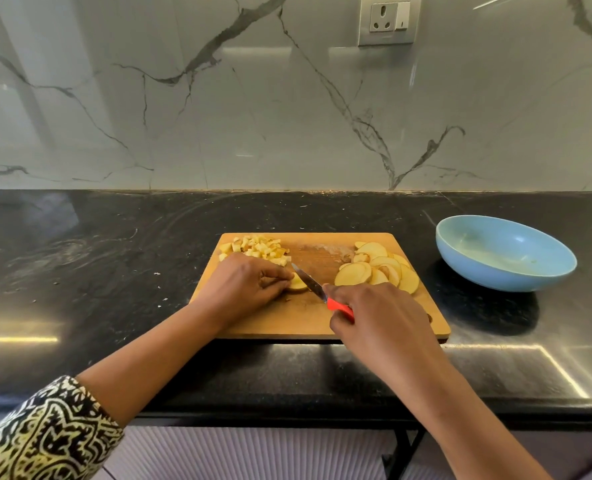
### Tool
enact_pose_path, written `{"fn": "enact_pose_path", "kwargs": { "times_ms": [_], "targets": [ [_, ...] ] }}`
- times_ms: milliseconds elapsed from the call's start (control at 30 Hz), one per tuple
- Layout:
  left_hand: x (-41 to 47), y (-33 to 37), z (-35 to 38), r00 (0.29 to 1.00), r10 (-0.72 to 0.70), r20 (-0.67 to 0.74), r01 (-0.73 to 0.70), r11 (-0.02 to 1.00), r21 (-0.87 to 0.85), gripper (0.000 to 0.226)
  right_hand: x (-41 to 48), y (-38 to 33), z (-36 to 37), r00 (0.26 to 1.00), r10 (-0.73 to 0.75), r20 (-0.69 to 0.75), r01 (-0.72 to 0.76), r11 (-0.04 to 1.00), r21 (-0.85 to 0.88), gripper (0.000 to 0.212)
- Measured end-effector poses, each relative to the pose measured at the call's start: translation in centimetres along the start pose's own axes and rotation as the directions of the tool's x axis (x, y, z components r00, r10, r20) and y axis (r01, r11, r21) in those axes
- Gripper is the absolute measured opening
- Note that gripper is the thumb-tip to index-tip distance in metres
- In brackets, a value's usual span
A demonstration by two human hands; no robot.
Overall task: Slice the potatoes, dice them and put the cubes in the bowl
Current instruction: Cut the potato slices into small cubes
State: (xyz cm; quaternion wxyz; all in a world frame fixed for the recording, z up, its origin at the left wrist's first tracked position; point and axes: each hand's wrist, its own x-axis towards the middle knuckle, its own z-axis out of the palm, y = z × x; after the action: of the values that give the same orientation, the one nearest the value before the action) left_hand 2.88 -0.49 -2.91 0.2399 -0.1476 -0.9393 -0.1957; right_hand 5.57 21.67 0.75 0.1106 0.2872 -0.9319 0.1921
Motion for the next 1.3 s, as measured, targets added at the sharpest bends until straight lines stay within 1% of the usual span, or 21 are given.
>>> {"fn": "enact_pose_path", "kwargs": {
  "times_ms": [100, 233, 400, 467, 533, 567, 633, 700, 767, 833, 900, 1000, 1100, 1167, 1300],
  "targets": [
    [0.1, -0.2, 0.1, 0.998, 0.048, 0.028, -0.049, 0.998, 0.039, 0.026, -0.1, -0.3, 0.1, 1.000, -0.010, -0.013, 0.010, 0.999, -0.036, 0.042],
    [0.1, -0.5, 0.4, 0.993, 0.113, 0.037, -0.116, 0.987, 0.112, 0.023, 0.0, -0.5, 0.4, 1.000, -0.017, -0.012, 0.016, 0.994, -0.105, 0.041],
    [0.3, -0.5, 0.3, 0.987, 0.158, 0.028, -0.160, 0.982, 0.104, 0.025, 1.6, -1.4, 2.1, 0.998, -0.048, 0.038, 0.056, 0.973, -0.226, 0.029],
    [0.2, -0.3, 0.3, 0.988, 0.150, 0.031, -0.152, 0.983, 0.107, 0.025, 1.5, -1.4, 2.4, 0.998, -0.054, 0.034, 0.060, 0.972, -0.229, 0.028],
    [0.0, -0.2, 0.3, 0.989, 0.141, 0.039, -0.145, 0.984, 0.109, 0.023, 0.4, -0.9, 2.3, 0.999, -0.040, 0.024, 0.044, 0.982, -0.186, 0.031],
    [-0.1, -0.1, 0.2, 0.991, 0.124, 0.044, -0.128, 0.987, 0.100, 0.022, -0.5, -0.6, 2.1, 0.999, -0.036, 0.015, 0.038, 0.987, -0.155, 0.035],
    [-0.1, -0.1, 0.1, 0.998, 0.047, 0.041, -0.050, 0.997, 0.055, 0.024, -1.7, -0.1, 1.3, 0.999, -0.037, 0.004, 0.037, 0.994, -0.104, 0.044],
    [0.0, -0.1, -0.2, 0.998, -0.053, 0.037, 0.054, 0.998, -0.027, 0.029, -1.9, 0.3, 0.7, 1.000, -0.024, 0.014, 0.025, 0.998, -0.053, 0.046],
    [0.0, 0.0, -0.4, 0.990, -0.127, 0.064, 0.134, 0.985, -0.108, 0.035, -1.7, 0.4, 0.4, 1.000, -0.003, 0.016, 0.004, 1.000, -0.008, 0.044],
    [0.1, 0.0, -0.5, 0.984, -0.158, 0.080, 0.169, 0.972, -0.161, 0.040, -1.3, 0.3, 0.3, 1.000, 0.009, -0.008, -0.010, 1.000, -0.013, 0.043],
    [0.0, 0.0, -0.7, 0.982, -0.170, 0.086, 0.182, 0.968, -0.175, 0.041, -0.9, 0.1, 0.1, 0.999, 0.034, -0.017, -0.034, 0.999, -0.010, 0.043],
    [-0.2, -0.3, -0.8, 0.991, -0.127, 0.028, 0.130, 0.982, -0.139, 0.033, -0.4, -0.4, -0.1, 1.000, 0.021, -0.019, -0.021, 1.000, 0.019, 0.043],
    [-0.2, -0.4, -0.7, 1.000, 0.005, -0.024, -0.005, 1.000, -0.026, 0.022, -0.4, -1.1, 0.2, 1.000, -0.003, -0.021, 0.003, 1.000, 0.016, 0.043],
    [-0.2, -0.3, -0.6, 0.997, 0.067, -0.033, -0.066, 0.998, 0.010, 0.019, -0.5, -1.4, 0.3, 1.000, -0.014, -0.023, 0.014, 1.000, -0.020, 0.042],
    [0.0, -0.5, -0.5, 0.994, 0.109, -0.016, -0.108, 0.993, 0.045, 0.018, 0.2, -1.6, 0.9, 1.000, -0.022, 0.001, 0.022, 0.994, -0.104, 0.038]
  ]
}}
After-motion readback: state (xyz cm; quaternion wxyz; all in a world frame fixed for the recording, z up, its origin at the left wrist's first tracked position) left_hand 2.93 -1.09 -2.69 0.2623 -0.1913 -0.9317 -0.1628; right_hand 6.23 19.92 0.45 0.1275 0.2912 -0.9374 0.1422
